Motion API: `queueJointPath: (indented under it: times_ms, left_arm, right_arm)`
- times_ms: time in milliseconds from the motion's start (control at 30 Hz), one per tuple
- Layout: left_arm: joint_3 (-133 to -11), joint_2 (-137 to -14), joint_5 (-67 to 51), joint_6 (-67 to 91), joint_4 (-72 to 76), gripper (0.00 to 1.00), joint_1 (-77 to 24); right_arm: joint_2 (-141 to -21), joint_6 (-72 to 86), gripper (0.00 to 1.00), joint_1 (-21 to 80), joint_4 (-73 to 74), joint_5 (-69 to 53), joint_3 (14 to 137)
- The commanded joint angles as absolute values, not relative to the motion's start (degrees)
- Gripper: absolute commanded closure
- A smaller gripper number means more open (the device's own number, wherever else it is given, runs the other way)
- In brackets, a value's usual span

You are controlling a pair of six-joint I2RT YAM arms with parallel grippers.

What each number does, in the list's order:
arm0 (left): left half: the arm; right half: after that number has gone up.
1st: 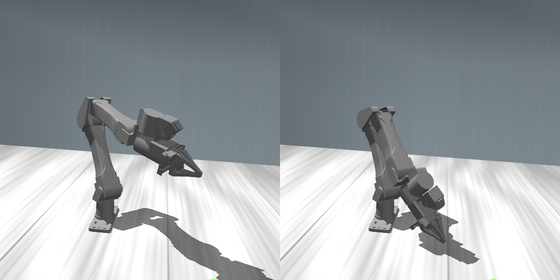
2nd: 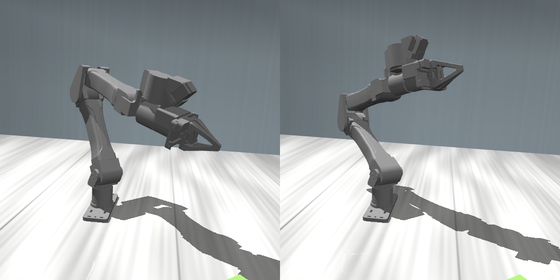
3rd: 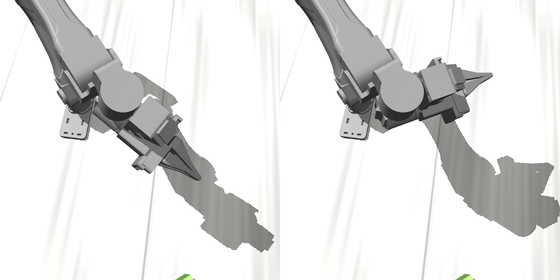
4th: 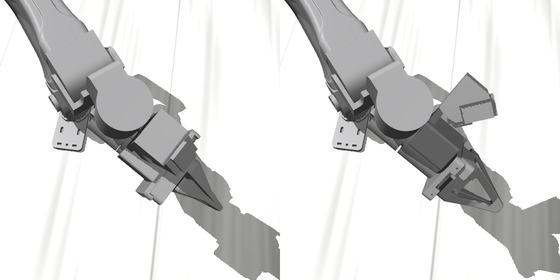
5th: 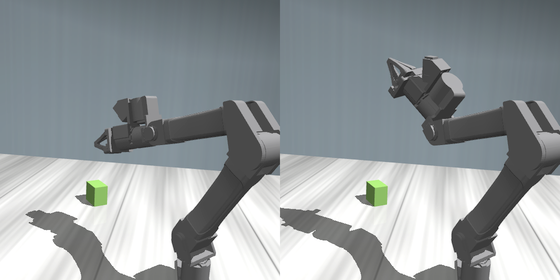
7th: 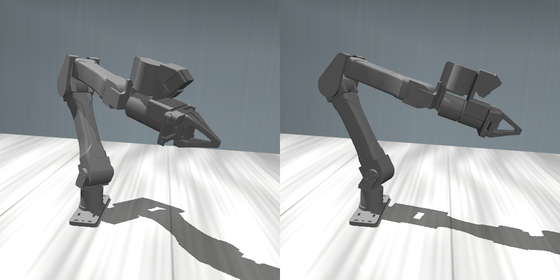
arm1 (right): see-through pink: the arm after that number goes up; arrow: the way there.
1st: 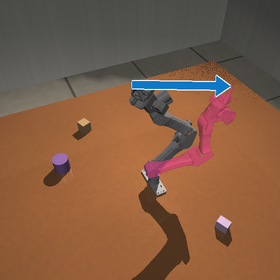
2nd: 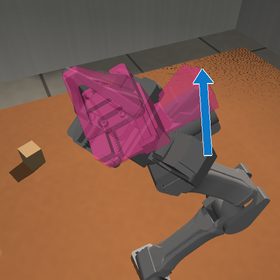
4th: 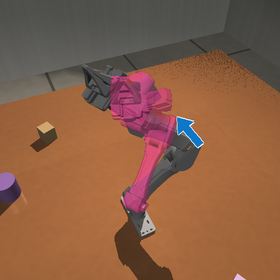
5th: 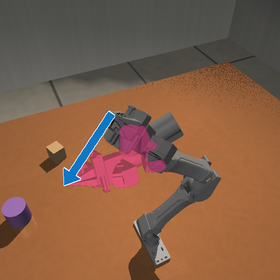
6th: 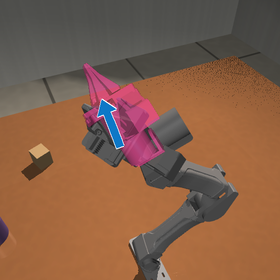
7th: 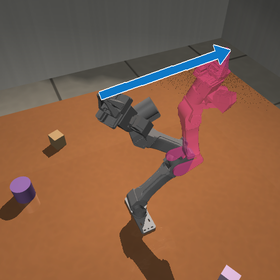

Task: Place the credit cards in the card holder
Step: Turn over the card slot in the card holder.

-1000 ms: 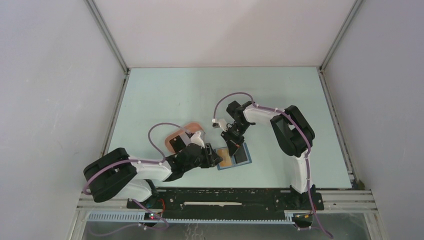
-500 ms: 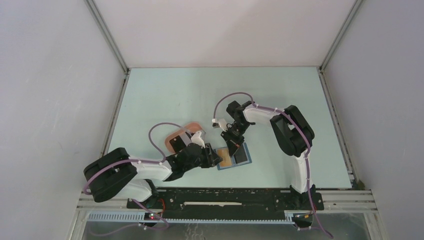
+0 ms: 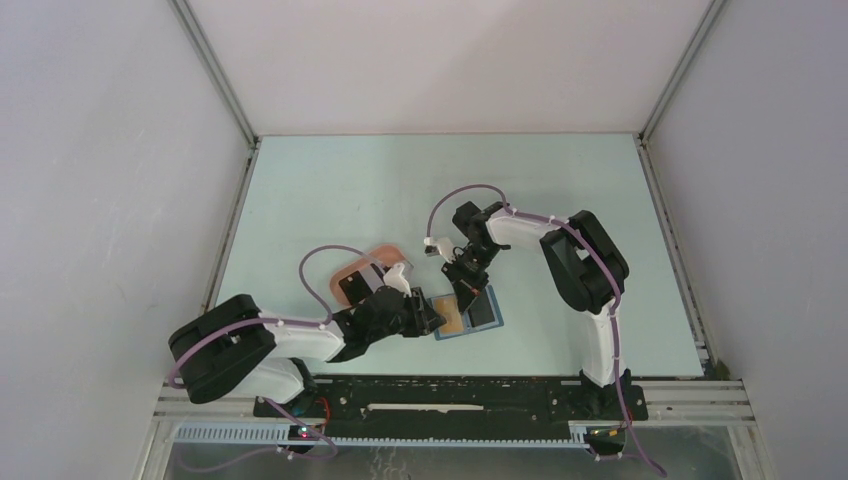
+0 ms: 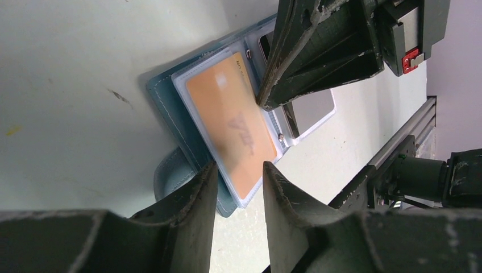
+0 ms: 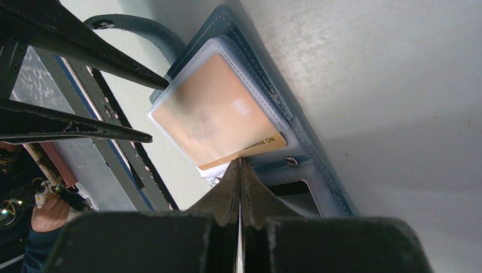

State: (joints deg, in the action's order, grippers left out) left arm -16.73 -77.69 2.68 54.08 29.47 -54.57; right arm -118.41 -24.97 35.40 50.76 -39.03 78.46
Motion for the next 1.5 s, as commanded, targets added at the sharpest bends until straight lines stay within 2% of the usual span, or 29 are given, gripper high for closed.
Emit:
queueJointPath:
  times_ms: [0, 200, 500, 800, 1467]
  left_arm:
    - [-20.2, -77.9, 1.7, 54.1, 32.0, 0.62, -54.2]
    - [-20.0, -77.8, 0.8, 53.8, 33.7, 0.68, -54.2]
    - [-19.7, -77.9, 0.4, 53.8, 35.6, 0.69, -54.2]
    - [-19.9, -78.0, 0.4, 53.9, 36.0, 0.68, -54.2]
    - [-22.7, -80.2, -1.5, 52.8, 34.7, 0.65, -53.9]
  right_arm:
    - [-119.3, -25.3, 1.00, 35.6, 50.3, -36.2, 79.6]
    - [-119.3, -25.4, 1.00, 35.7, 50.3, -36.4, 79.7]
    - [-118.5, -26.0, 0.99, 35.6, 51.0, -38.4, 79.8]
    - [-116.1, -26.7, 0.86, 35.2, 51.5, -41.4, 79.8]
    - [-113.4, -27.7, 0.67, 33.0, 53.4, -46.1, 80.3]
